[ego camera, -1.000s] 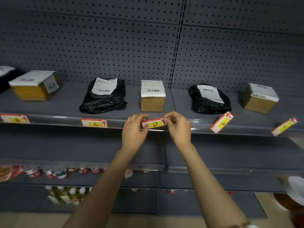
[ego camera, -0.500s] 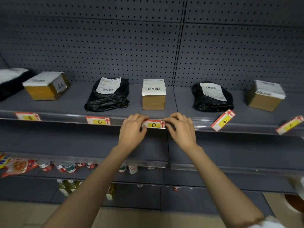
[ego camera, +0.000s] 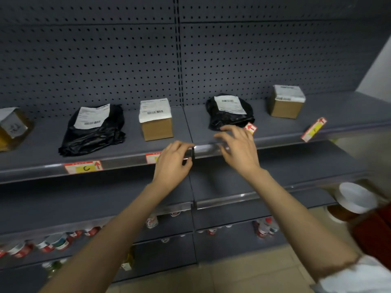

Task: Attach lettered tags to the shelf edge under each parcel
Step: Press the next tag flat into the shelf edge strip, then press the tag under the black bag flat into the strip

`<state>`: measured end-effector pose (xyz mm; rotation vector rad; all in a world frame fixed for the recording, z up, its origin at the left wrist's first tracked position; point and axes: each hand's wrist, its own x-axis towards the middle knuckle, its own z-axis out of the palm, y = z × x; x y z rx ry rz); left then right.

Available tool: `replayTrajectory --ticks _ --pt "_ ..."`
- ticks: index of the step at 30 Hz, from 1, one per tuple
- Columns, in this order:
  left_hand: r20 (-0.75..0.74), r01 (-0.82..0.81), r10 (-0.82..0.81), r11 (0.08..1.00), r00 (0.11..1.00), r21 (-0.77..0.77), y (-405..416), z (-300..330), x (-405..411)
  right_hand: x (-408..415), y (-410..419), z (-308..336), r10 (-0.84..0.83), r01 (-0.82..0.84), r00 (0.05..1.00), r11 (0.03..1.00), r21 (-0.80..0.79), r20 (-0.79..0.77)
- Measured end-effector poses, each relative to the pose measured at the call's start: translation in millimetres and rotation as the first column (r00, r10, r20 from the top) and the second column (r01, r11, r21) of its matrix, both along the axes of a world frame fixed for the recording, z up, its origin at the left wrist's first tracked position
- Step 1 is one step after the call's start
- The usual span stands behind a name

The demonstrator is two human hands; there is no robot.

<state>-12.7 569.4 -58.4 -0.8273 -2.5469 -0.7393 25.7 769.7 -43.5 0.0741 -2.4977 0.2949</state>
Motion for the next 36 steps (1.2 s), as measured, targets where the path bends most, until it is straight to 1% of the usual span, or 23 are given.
replayTrajectory --ticks 4,7,11,14,17,19,21,25,27,32,34,36 --pt "0.027 0.035 -0.036 0.999 0.999 0.036 47 3 -1 0 42 16 -0.035 0.022 0.995 0.989 0.144 0.091" --pt "0.022 0.05 -0.051 0.998 0.998 0.046 79 4 0 -2 68 20 -0.064 0.034 0.987 0.981 0.193 0.147" --pt "0.004 0.017 -0.017 1.0 1.0 0.021 113 2 1 -7 97 17 -0.094 0.037 0.966 0.972 0.231 0.24" --pt "0.0 -0.007 0.007 0.998 1.0 -0.059 136 0 -2 -5 122 13 -0.094 0.053 0.974 0.979 0.195 0.205" --pt "0.006 -0.066 0.066 0.997 0.998 -0.031 156 0 -2 -7 143 9 -0.022 0.006 0.969 0.998 0.066 0.247" --pt "0.007 -0.091 0.091 0.996 0.996 -0.001 164 -1 0 -10 148 7 0.017 -0.023 0.956 1.0 0.017 0.294" --pt "0.002 -0.116 0.116 0.993 0.993 0.023 171 -4 4 -16 150 5 0.068 -0.074 0.951 0.997 0.009 0.302" --pt "0.023 -0.172 0.171 0.982 0.985 0.082 171 -12 13 -23 137 -1 0.204 -0.209 0.943 0.978 -0.008 0.265" --pt "0.022 -0.201 0.2 0.976 0.98 0.079 167 -16 19 -26 129 -5 0.249 -0.253 0.936 0.967 -0.018 0.248" --pt "-0.058 -0.254 0.256 0.967 0.965 0.03 160 -23 25 -28 134 -9 0.297 -0.29 0.931 0.955 -0.064 0.214" --pt "-0.017 -0.244 0.245 0.969 0.969 0.049 159 -22 24 -25 136 -9 0.3 -0.292 0.936 0.954 -0.072 0.186" --pt "0.03 -0.214 0.213 0.975 0.977 0.06 160 -19 24 -22 136 -7 0.288 -0.286 0.94 0.957 -0.037 0.182"
